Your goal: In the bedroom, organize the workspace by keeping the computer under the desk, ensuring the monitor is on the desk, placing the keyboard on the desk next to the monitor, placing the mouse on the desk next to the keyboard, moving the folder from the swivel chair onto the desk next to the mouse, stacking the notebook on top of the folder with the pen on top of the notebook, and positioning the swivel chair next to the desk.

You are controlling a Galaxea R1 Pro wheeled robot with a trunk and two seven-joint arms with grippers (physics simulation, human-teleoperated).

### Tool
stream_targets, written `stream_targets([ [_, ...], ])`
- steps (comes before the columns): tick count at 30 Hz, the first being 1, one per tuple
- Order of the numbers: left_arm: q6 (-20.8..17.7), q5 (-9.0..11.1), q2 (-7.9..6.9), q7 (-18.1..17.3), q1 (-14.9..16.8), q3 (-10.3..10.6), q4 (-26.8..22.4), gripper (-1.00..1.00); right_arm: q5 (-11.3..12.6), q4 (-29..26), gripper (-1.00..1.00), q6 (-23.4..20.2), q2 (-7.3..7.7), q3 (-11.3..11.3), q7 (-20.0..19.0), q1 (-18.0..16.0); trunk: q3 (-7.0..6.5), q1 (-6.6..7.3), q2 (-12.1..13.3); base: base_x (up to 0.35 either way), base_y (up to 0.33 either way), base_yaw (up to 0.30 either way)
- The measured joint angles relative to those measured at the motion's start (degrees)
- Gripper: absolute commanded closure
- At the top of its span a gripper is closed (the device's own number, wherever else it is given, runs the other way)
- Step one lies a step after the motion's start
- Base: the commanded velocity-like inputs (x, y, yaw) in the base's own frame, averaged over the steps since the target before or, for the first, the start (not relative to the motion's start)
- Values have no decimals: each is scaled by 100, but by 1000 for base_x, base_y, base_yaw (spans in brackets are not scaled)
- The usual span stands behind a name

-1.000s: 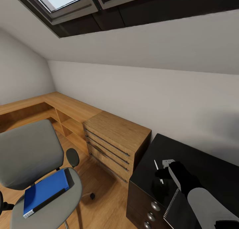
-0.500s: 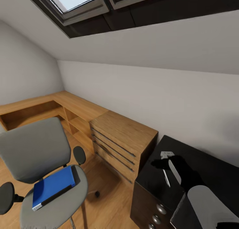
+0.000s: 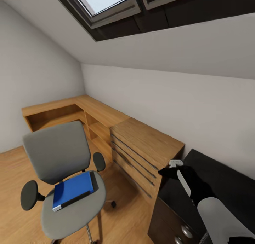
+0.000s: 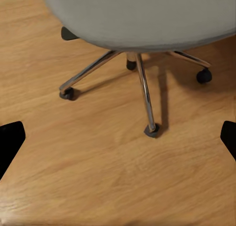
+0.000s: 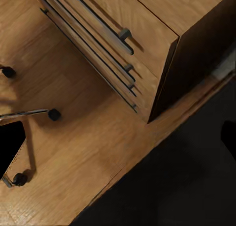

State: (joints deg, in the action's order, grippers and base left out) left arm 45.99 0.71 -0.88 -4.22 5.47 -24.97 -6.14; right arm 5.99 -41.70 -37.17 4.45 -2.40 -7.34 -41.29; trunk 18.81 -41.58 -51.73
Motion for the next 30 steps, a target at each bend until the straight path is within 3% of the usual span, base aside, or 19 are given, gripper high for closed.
stream_targets([
  [8,0,0,0,1,0,0,0,-100,13,237,-100,553,-131,-2,6,0,0,0,0,0,0,279],
  [15,-2,0,-7,4,-1,-1,0,-100,11,350,-100,1073,-383,-6,11,32,0,0,0,0,0,279],
  [20,-6,0,-11,1,-2,-1,0,-100,0,470,-100,1415,-483,-20,17,105,0,0,0,0,0,279],
  [30,-8,0,-24,0,-1,0,0,-100,6,861,-100,2481,-663,-24,26,157,2,0,0,0,0,278],
])
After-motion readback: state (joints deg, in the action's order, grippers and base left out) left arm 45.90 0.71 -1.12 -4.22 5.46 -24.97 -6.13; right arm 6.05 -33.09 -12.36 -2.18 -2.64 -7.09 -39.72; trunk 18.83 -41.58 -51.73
